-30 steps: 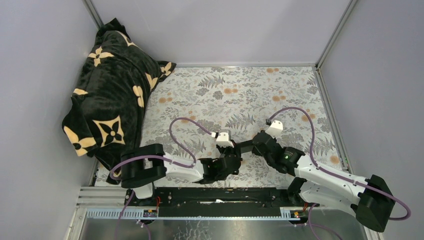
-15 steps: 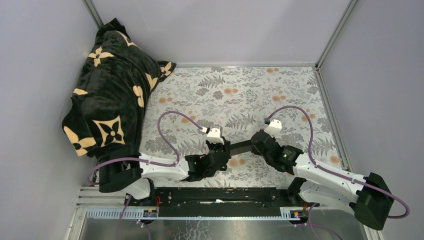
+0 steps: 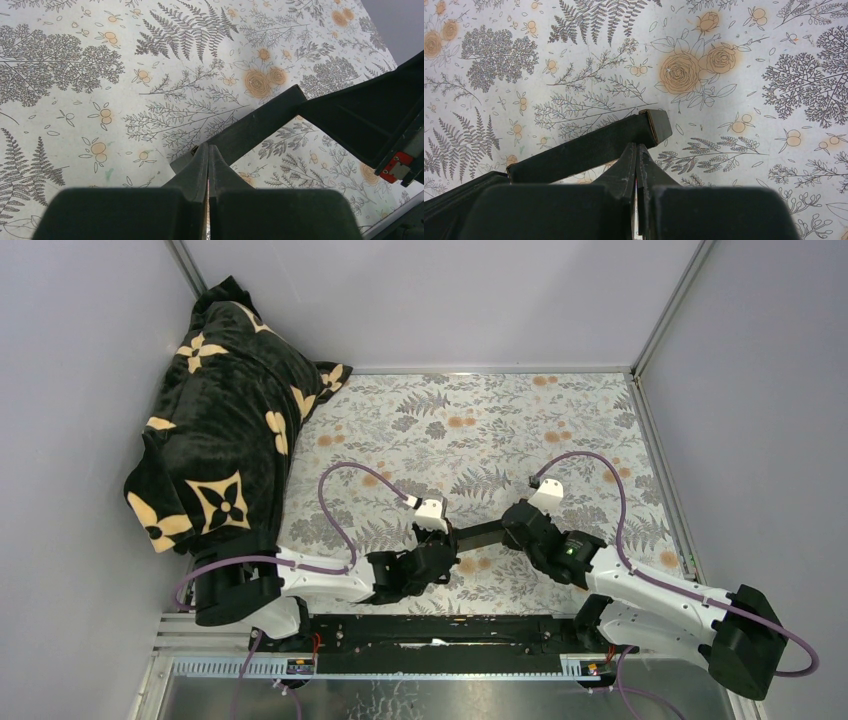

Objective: Fold the paper box
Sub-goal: Close the paper box at the center of the board.

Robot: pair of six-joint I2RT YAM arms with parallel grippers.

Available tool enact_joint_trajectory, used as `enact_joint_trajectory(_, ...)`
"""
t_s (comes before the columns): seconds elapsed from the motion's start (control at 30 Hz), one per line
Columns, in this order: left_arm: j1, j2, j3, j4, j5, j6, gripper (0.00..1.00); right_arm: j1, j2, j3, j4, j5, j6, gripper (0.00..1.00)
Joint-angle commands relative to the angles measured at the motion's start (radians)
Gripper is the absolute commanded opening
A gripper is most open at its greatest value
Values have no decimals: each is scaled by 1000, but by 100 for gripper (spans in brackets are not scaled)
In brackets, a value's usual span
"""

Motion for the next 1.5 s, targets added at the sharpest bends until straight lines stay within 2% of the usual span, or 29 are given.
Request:
enact_joint_trajectory(0.0, -1, 4, -5, 25, 17, 3, 0, -3, 25, -13, -62, -70, -7, 0)
enact_joint_trajectory(0.6, -41, -7, -26, -8, 13, -54, 0, -3, 24, -23, -45, -75, -2, 0)
enact_joint_trajectory(0.93, -41, 75, 1, -72, 24, -125, 0, -4, 27, -17, -44, -78, -3, 0)
enact_joint_trajectory(1.23, -13, 97, -41, -51, 56, -178, 0, -3, 30, -10, -45, -73, -8, 0)
enact_joint_trajectory(1.47, -12, 24, -41, -88, 37, -155, 0, -4, 57, -7, -30, -82, -14, 0)
